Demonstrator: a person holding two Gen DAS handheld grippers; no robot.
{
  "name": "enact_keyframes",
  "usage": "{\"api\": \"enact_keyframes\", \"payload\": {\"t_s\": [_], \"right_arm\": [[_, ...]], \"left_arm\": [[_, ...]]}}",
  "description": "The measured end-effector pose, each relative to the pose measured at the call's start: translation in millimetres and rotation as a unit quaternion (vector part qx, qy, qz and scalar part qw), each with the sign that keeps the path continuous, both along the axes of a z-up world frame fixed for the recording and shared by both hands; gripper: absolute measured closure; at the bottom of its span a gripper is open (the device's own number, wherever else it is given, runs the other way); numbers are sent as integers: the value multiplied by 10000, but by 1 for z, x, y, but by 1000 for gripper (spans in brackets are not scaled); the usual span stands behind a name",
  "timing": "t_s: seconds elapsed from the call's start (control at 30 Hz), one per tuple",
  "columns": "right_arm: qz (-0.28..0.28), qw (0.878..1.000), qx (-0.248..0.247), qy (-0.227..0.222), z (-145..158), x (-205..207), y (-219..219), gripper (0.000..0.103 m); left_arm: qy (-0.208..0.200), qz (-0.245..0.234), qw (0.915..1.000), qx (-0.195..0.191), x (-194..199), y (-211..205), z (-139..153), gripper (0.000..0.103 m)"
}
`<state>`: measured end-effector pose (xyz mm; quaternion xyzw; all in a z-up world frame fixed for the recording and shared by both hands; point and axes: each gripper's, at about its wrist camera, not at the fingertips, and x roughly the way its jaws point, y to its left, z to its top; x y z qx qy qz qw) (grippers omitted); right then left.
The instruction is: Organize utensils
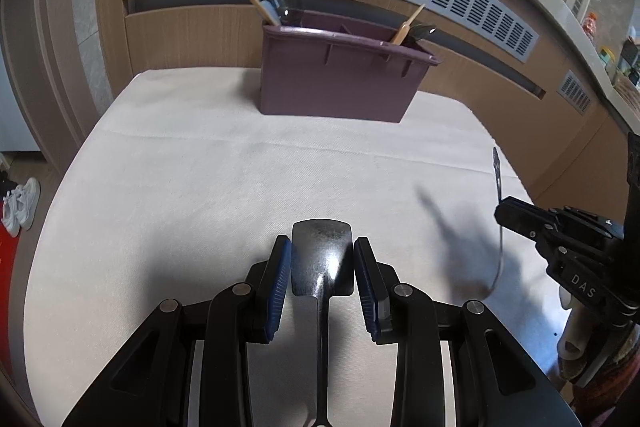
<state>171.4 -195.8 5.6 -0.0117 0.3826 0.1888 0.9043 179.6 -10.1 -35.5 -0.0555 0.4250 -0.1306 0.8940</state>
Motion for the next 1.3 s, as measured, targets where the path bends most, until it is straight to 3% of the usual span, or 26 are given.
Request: {"api": "enact_keyframes", "payload": {"t_s": [0.33,0.63,0.8,0.97,1.1,1.3], "right_arm": [[22,9985,208,-503,28,-15,7,99],[26,9960,229,-868,54,-33,3,100],[52,9991,185,-376,42,-29,-13,98],[459,9982,250,294,8,-16,-24,84],[1006,9934,-110,548,-15,2,-10,84],[1962,9690,-1500,-108,-36,2,24,83]], "left_arm": [[-373,-79,9988,-293,-10,2,37,70],[-862,-81,9959,-255,-30,2,71,70],[-884,42,9959,-198,-35,8,71,70],[-554,154,9978,-326,-26,17,48,70],[-342,146,9987,-359,-15,18,33,70],[-92,172,9993,-325,-3,18,16,70]]}}
